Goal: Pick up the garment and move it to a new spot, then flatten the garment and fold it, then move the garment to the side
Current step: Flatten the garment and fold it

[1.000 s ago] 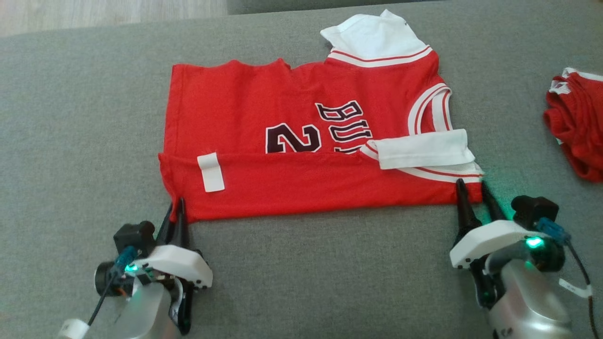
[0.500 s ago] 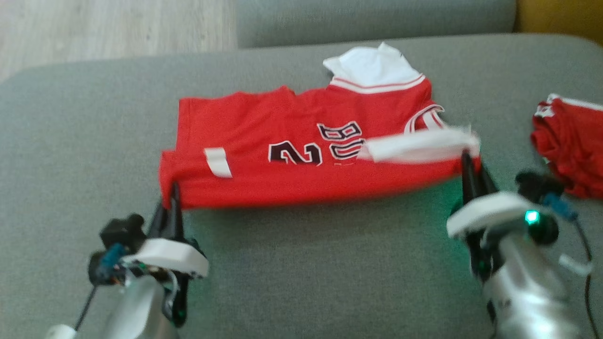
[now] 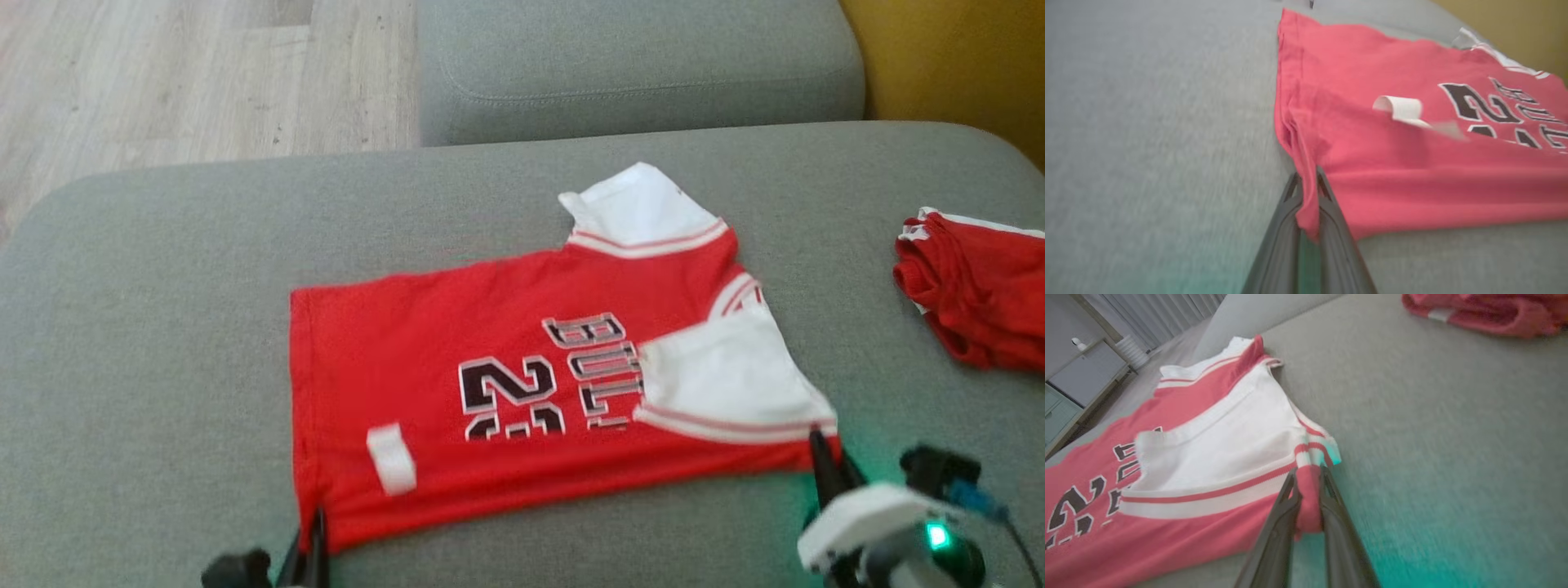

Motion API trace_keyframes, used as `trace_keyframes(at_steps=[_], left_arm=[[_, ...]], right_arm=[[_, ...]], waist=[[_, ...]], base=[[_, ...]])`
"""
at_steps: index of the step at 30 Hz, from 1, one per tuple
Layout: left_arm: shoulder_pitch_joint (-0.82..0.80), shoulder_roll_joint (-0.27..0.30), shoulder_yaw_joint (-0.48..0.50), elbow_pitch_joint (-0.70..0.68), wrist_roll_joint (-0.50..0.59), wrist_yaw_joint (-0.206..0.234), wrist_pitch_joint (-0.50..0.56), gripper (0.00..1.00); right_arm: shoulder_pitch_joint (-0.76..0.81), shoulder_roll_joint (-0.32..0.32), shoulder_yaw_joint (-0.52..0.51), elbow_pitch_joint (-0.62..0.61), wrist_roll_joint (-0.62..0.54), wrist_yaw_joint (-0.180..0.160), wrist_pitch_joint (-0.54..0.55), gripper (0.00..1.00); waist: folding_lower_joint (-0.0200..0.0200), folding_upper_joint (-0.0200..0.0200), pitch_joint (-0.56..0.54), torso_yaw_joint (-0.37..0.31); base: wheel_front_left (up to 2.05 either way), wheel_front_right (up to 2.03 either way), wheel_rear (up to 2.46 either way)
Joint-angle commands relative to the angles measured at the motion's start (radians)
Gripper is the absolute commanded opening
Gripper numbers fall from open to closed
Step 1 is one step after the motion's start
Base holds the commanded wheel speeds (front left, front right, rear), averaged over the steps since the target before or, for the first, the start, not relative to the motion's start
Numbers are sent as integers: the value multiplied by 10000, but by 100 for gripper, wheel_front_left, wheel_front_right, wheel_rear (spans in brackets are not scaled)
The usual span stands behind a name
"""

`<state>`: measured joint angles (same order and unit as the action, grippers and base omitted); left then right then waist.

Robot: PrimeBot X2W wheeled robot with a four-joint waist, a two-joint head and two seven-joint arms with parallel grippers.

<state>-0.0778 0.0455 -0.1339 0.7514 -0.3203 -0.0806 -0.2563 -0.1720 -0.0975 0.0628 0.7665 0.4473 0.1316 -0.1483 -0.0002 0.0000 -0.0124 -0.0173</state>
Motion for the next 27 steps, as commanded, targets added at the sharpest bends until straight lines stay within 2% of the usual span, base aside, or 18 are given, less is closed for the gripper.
trace_keyframes(at_steps=[1, 2, 3, 8, 11, 14, 19, 22, 27], left_arm=[[-142, 124, 301, -200, -129, 54, -55, 0], [-37, 106, 285, -238, -141, 98, -55, 40], [38, 92, 265, -266, -149, 143, -55, 100], [-300, 73, 270, -469, -61, 312, -55, 100], [-1032, 309, 164, -473, 130, 276, 59, 100], [-2226, 834, -68, -512, 326, 21, 715, 100], [-4442, 2010, -649, -411, 385, -424, 2401, 100], [-5382, 2565, -893, -183, -19, -487, 3252, 100], [-5999, 3081, -1719, -210, -1247, -496, 4196, 100]], right_arm=[[-83, -241, 209, -529, 89, -9, -15, 9], [67, -264, 217, -638, 84, -9, -28, 69], [178, -287, 229, -749, 60, -9, -34, 100], [63, -329, 77, -1381, -193, -9, -172, 100], [-300, -318, -4, -1701, -419, -9, -130, 100], [-804, -308, 21, -1937, -632, -9, 38, 100], [-1803, -250, 360, -2187, -879, -9, 330, 100], [-2337, -182, 623, -2242, -916, -9, 331, 100], [-2831, -54, 930, -2125, -839, -9, 216, 100]], waist=[[2, 0, 63, -5], [2, 0, 91, -4], [2, 0, 122, -3], [2, 0, 445, 2], [2, 0, 721, 53], [2, 0, 1092, 126], [2, 0, 1762, 63], [2, 0, 2077, -70], [2, 0, 2394, -217]], base=[[0, 0, 0], [0, 0, 0], [0, 0, 0], [0, 0, 0], [0, 0, 0], [0, 0, 0], [0, 0, 0], [0, 0, 0], [0, 0, 0]])
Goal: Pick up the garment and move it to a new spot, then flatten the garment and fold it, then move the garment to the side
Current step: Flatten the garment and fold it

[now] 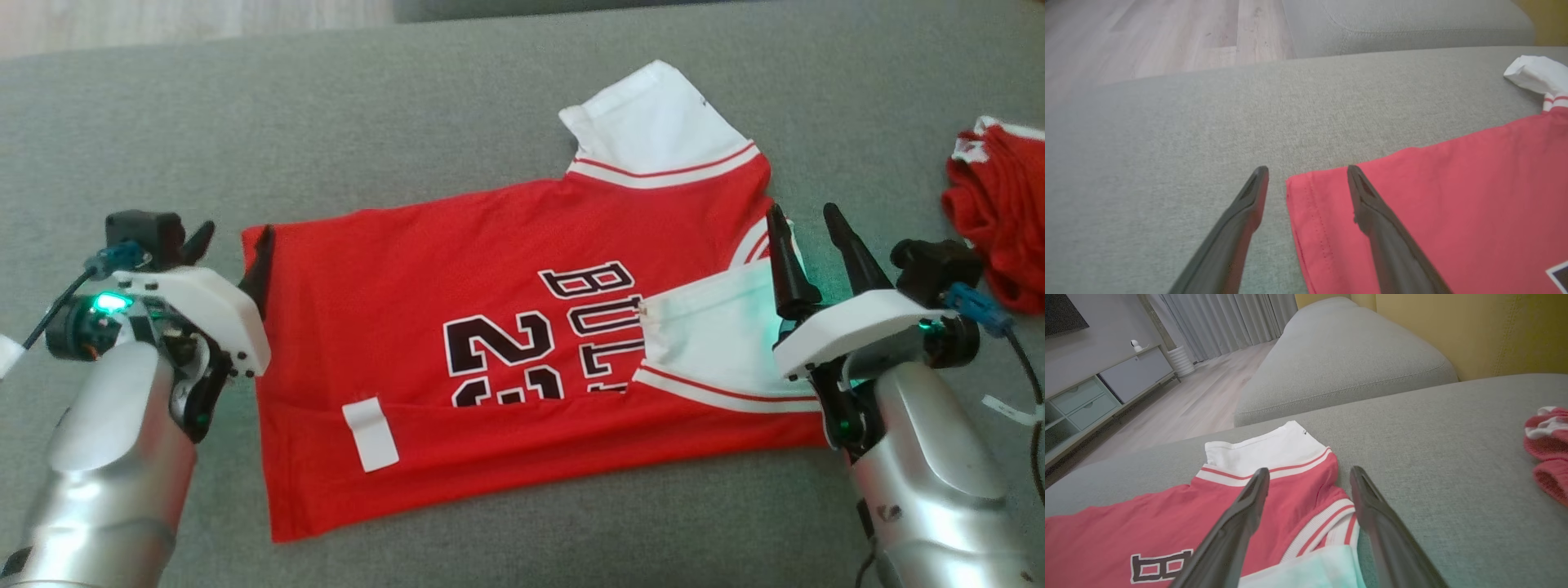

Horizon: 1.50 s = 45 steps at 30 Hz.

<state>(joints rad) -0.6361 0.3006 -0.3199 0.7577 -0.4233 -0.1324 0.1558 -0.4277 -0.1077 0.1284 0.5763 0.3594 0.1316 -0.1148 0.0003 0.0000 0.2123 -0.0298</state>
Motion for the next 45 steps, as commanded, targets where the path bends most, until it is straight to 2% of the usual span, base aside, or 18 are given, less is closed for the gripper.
trace_keyframes(at_steps=[1, 8, 18, 19, 20, 22, 26, 32, 40, 45], left_arm=[[-460, 615, 19, -290, -483, 21, 186, 100], [-746, 1077, -576, -191, -1471, 19, 104, 100], [-1049, 1116, -1373, 198, -2253, 18, 25, 100], [-1085, 1102, -1472, 220, -2332, 18, 21, 84], [-1130, 1097, -1566, 240, -2398, 18, 6, 44], [-1231, 1113, -1723, 299, -2500, 18, -89, 0], [-1467, 1070, -2044, 367, -2686, 18, -346, 0], [-2093, 953, -2116, 363, -2531, 18, -1600, 0], [-2391, 378, -2628, 258, -2381, 18, -2282, 0], [-2689, -95, -3012, 190, -2537, 18, -2523, 0]], right_arm=[[-325, 47, 335, -182, 54, -9, -146, 100], [-643, -5, 583, 51, 169, -9, -332, 100], [-1366, -108, 819, 162, 219, -9, -370, 100], [-1454, -133, 842, 188, 223, -9, -348, 100], [-1556, -169, 866, 214, 218, -9, -321, 100], [-1796, -261, 954, 278, 179, -9, -237, 100], [-2421, -529, 1134, 489, 139, -9, 110, 100], [-3952, -1049, 1275, 1321, 48, -9, 1182, 100], [-6114, -1373, 1204, 3172, -474, -9, 2915, 100], [-7065, -1674, 916, 4280, -1020, -9, 3458, 100]], waist=[[-3, 0, 198, -109], [-3, 0, 576, -175], [-3, 0, 1069, -205], [-3, 0, 1106, -184], [-3, 0, 1142, -155], [-3, 0, 1197, -96], [-3, 0, 1323, 102], [-3, 0, 1616, 654], [-3, 0, 2005, 1747], [-3, 0, 2385, 2407]], base=[[0, 0, 0], [0, 0, 0], [0, 0, 0], [0, 0, 0], [0, 0, 0], [0, 0, 0], [0, 0, 0], [0, 0, 0], [0, 0, 0], [0, 0, 0]])
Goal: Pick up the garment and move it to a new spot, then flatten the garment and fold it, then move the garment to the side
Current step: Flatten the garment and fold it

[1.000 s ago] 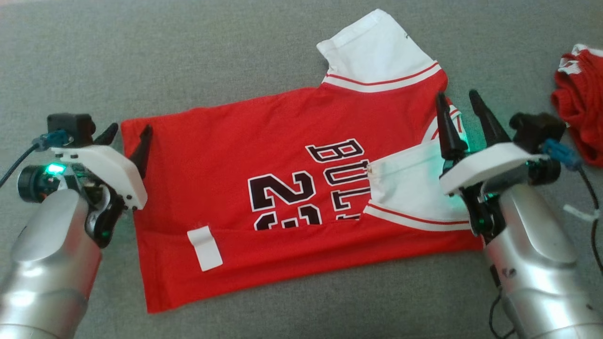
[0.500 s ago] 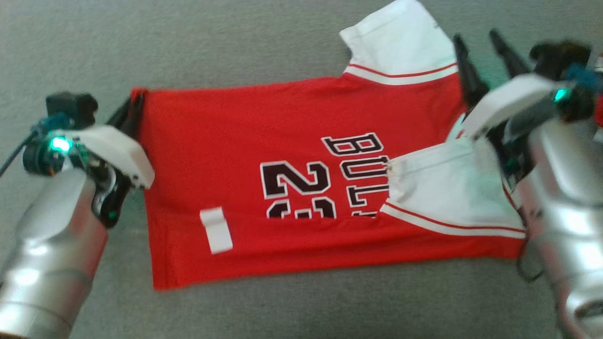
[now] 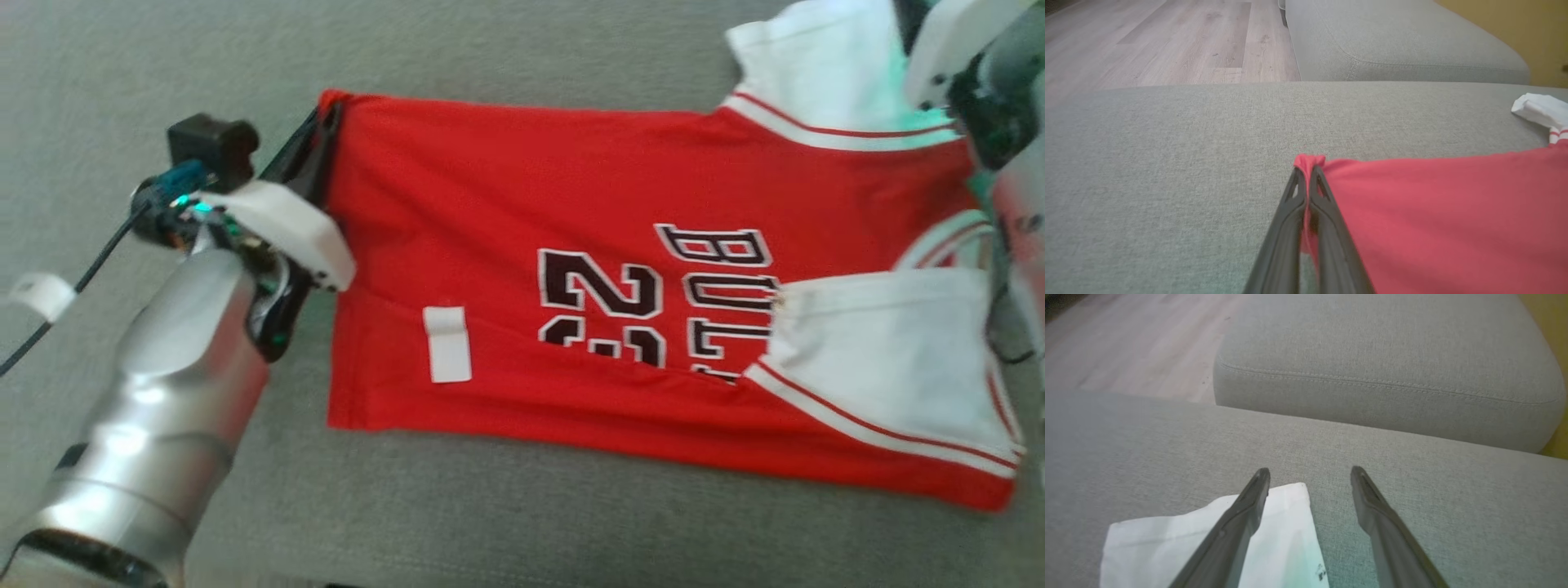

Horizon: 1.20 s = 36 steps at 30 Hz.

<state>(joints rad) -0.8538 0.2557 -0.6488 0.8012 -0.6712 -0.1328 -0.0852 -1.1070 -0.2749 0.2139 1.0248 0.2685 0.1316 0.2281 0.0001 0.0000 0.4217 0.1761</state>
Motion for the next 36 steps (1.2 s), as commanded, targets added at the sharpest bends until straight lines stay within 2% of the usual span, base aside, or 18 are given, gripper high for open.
trace_keyframes(at_steps=[1, 10, 11, 12, 13, 17, 20, 21, 23, 29, 32, 36], left_arm=[[-575, 273, 195, -245, -94, 22, -163, 0], [-889, 40, -427, -81, -483, 22, -535, 0], [-904, 43, -497, -46, -542, 22, -571, 0], [-915, 50, -567, -7, -602, 22, -605, 0], [-926, 62, -629, 32, -666, 22, -639, 0], [-1074, 185, -699, 244, -821, 22, -937, 0], [-1210, 258, -603, 461, -809, 39, -1276, 0], [-1268, 266, -498, 610, -784, 93, -1463, 0], [-1276, 302, -405, 723, -707, 158, -1607, 0], [-788, 490, -75, 872, -349, 397, -1755, 0], [-220, 727, 374, 437, 103, 689, -1760, 0], [960, 919, 1056, -122, 632, 985, -1763, 0]], right_arm=[[-384, -46, 123, -23, -272, -9, 119, 100], [-601, 93, 263, 1015, -366, -9, 659, 100], [-594, 89, 300, 1105, -395, -9, 687, 80], [-586, 88, 324, 1173, -406, -9, 683, 34], [-592, 90, 323, 1197, -390, -9, 600, 0], [-778, 75, 68, 1052, -342, -9, -451, 0], [-954, 128, -297, 833, -390, -9, -1856, 0], [-1042, 229, -607, 797, -294, -9, -2709, 0], [-1035, 428, -760, 833, -207, -9, -3264, 0], [-285, 1016, -387, 594, 608, -9, -4041, 0], [558, 1084, 57, -91, 1412, -9, -4361, 0], [2205, 831, 704, -1475, 2583, -9, -4602, 0]], waist=[[-1, 0, 357, 448], [-1, 0, 634, 691], [-1, 0, 634, 689], [-1, 0, 622, 687], [-1, 0, 609, 682], [-1, 0, 597, 593], [-1, 0, 489, 459], [-1, 0, 356, 348], [-1, 0, 206, 192], [-1, 0, -387, -453], [-1, 0, -773, -838], [-1, 0, -1336, -1298]], base=[[0, 0, 0], [0, 0, 0], [0, 0, 0], [0, 0, 0], [0, 0, 0], [0, 0, 0], [0, 0, 0], [0, 0, 0], [0, 0, 0], [0, 0, 0], [0, 0, 0], [0, 0, 0]])
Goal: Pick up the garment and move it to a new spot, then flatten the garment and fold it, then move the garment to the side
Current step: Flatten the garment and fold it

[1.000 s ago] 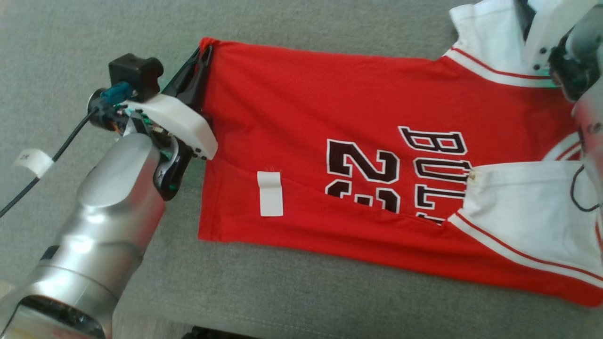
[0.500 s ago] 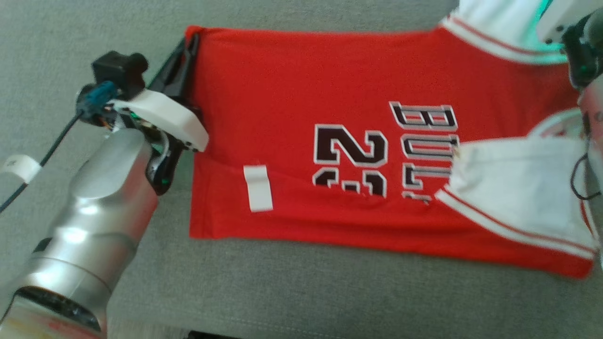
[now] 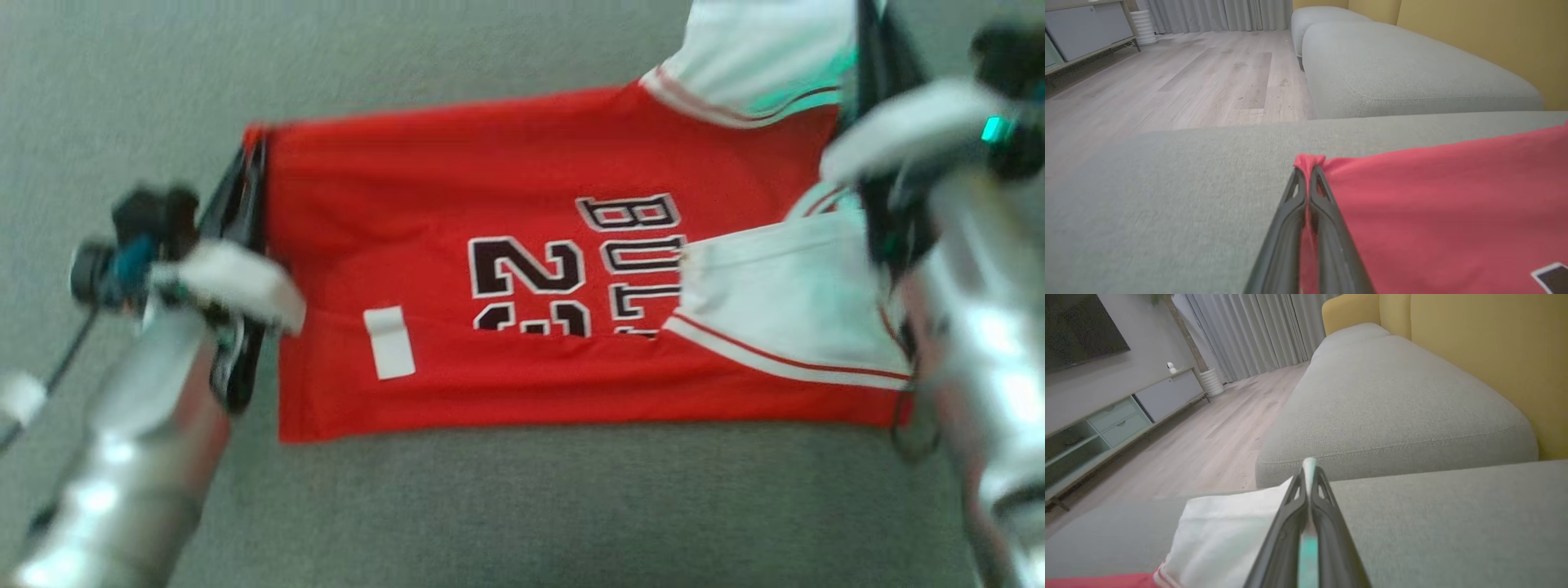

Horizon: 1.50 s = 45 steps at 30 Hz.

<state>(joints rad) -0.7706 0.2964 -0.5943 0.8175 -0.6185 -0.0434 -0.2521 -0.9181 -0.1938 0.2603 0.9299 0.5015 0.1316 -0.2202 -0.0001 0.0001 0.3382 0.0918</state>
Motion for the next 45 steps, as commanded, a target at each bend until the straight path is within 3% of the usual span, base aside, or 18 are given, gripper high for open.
trace_keyframes(at_steps=[1, 9, 15, 16, 17, 18, 19, 20, 28, 35, 45], left_arm=[[464, 544, 715, -426, 215, 162, -95, 0], [3356, 380, 2288, -1818, 1243, 769, -96, 0], [4818, -138, 3139, -2151, 1731, 614, -96, 0], [4960, -243, 3261, -2161, 1801, 580, -96, 16], [4960, -243, 3261, -2161, 1801, 580, -96, 16], [5083, -327, 3369, -2140, 1883, 549, -96, 57], [5183, -394, 3456, -2067, 1980, 542, -96, 100], [5262, -461, 3568, -2040, 2084, 574, -96, 100], [6293, -803, 4454, -3179, 3563, 1272, -97, 100], [7568, -1345, 4705, -4099, 4335, 1285, -97, 100], [8368, -1997, 4833, -4471, 4744, 989, -97, 100]], right_arm=[[797, -59, 390, -922, 569, -9, -141, 0], [4228, -668, 844, -3392, 2123, -9, 88, 0], [5836, -443, 380, -3915, 2239, -9, 322, 0], [6043, -374, 283, -3921, 2206, -9, 381, 0], [6043, -374, 283, -3921, 2206, -9, 381, 0], [6220, -286, 155, -3893, 2179, -9, 461, 0], [6353, -210, 62, -3849, 2089, -9, 555, 37], [6434, -158, 25, -3858, 1935, -9, 598, 100], [6465, 130, -613, -4085, -510, -9, -134, 100], [6978, 854, -1178, -3703, -1958, -9, -278, 100], [7296, 1199, -1435, -3253, -2240, -9, -178, 100]], waist=[[1, -1, -645, -562], [1, -1, -1580, -1117], [1, -1, -2089, -1187], [1, -1, -2159, -1183], [1, -1, -2159, -1183], [1, -1, -2200, -1188], [1, -1, -2243, -1197], [1, -1, -2277, -1204], [1, -1, -2714, -1191], [1, -1, -3332, -1037], [1, -1, -3490, -869]], base=[[0, 0, 0], [0, 0, 0], [0, 0, 0], [0, 0, 0], [0, 0, 0], [0, 0, 0], [0, 0, 0], [0, 0, 0], [0, 0, 0], [0, 0, 0], [0, 0, 0]])
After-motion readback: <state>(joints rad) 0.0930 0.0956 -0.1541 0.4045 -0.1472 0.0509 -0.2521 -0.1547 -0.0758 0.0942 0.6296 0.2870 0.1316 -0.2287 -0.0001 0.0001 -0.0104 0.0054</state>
